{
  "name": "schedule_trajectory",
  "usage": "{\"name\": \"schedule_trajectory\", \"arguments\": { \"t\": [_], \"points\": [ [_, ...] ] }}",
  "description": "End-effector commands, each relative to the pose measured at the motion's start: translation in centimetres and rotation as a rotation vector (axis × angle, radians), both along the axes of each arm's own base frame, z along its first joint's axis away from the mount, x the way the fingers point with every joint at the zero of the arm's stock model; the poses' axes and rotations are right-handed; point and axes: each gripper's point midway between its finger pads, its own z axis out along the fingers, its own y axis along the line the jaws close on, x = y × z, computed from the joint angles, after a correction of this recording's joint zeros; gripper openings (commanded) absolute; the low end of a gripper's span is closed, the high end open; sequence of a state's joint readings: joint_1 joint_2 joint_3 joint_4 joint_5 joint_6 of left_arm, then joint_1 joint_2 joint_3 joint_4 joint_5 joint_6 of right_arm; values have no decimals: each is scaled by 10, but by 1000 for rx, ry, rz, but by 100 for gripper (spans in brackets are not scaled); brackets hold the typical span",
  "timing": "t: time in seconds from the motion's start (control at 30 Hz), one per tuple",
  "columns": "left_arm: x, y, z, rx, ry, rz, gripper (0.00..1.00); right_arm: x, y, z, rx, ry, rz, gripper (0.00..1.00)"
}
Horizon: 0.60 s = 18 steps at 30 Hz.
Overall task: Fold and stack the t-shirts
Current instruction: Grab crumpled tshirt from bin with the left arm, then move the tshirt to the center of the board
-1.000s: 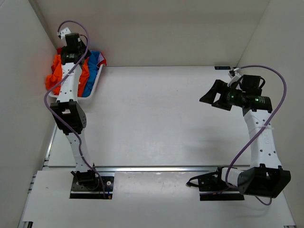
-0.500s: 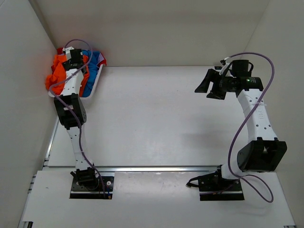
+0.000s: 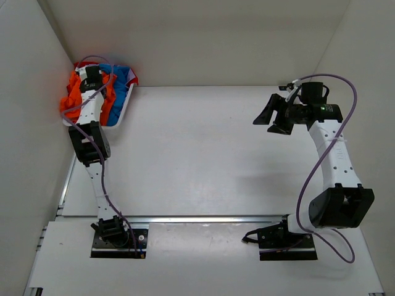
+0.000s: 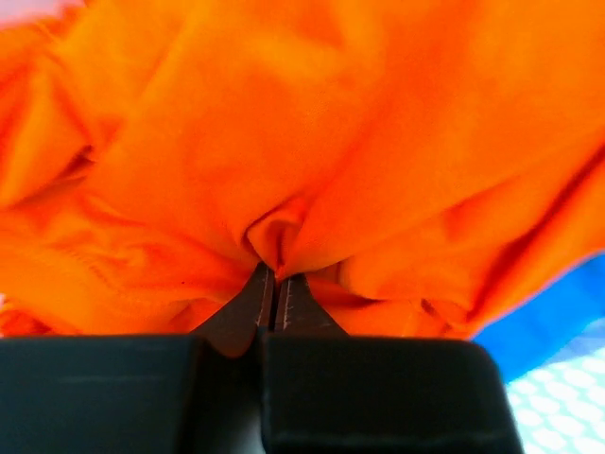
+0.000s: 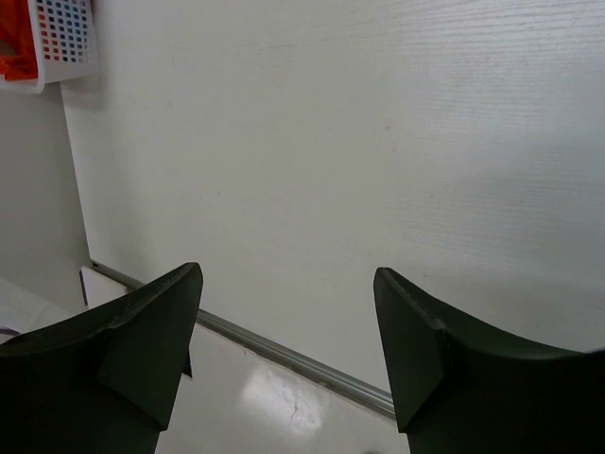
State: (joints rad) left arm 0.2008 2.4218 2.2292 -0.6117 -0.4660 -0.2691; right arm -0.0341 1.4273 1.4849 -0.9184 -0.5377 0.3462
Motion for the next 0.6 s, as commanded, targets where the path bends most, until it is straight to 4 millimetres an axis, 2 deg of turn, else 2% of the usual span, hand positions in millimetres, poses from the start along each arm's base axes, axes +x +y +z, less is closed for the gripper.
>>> {"name": "schedule_trajectory", "arguments": {
  "t": [0.0, 0.03, 0.07, 0.1, 0.13, 0.17, 0.23, 0.27, 0.3, 0.33, 0.37, 0.4, 0.43, 0.47, 0.53, 0.57],
  "points": [
    [5, -11, 133, 72, -252, 55, 0, -7, 3, 15, 25, -60, 0, 70],
    [3, -15, 170, 73, -332, 60, 0, -7, 3, 14, 21, -61, 1, 70],
    [4, -18, 187, 57, -381, 54, 0, -9, 4, 14, 27, -64, 6, 70],
    [3, -33, 222, 11, -475, 27, 0, -10, 3, 15, 31, -70, 0, 70],
    [-5, -36, 264, -19, -586, 15, 0, -12, 4, 14, 32, -72, 8, 69],
    [-7, -60, 291, -71, -649, -73, 0, -14, 4, 11, 36, -70, 10, 69],
    [-14, -96, 328, -149, -742, -186, 0, -16, 1, 8, 35, -81, 11, 68],
    [-23, -123, 352, -196, -797, -266, 0, -20, 0, 8, 42, -88, 8, 67],
    [-27, -155, 362, -235, -811, -357, 0, -21, -1, 5, 42, -88, 3, 65],
    [-38, -181, 384, -260, -859, -455, 0, -22, -2, 8, 39, -110, 12, 65],
    [-54, -218, 412, -288, -923, -544, 0, -25, -2, 4, 38, -113, 19, 64],
    [-71, -257, 430, -326, -955, -648, 0, -25, -3, 4, 33, -127, 26, 64],
    [-84, -293, 442, -363, -972, -735, 0, -29, -2, 0, 28, -122, 31, 64],
    [-103, -313, 459, -387, -995, -787, 0, -29, -3, -2, 24, -129, 40, 64],
    [-141, -372, 476, -505, -995, -928, 0, -35, -3, -7, 25, -135, 54, 64],
    [-154, -382, 475, -594, -975, -937, 0, -36, 0, -8, 25, -149, 66, 64]
  ]
}}
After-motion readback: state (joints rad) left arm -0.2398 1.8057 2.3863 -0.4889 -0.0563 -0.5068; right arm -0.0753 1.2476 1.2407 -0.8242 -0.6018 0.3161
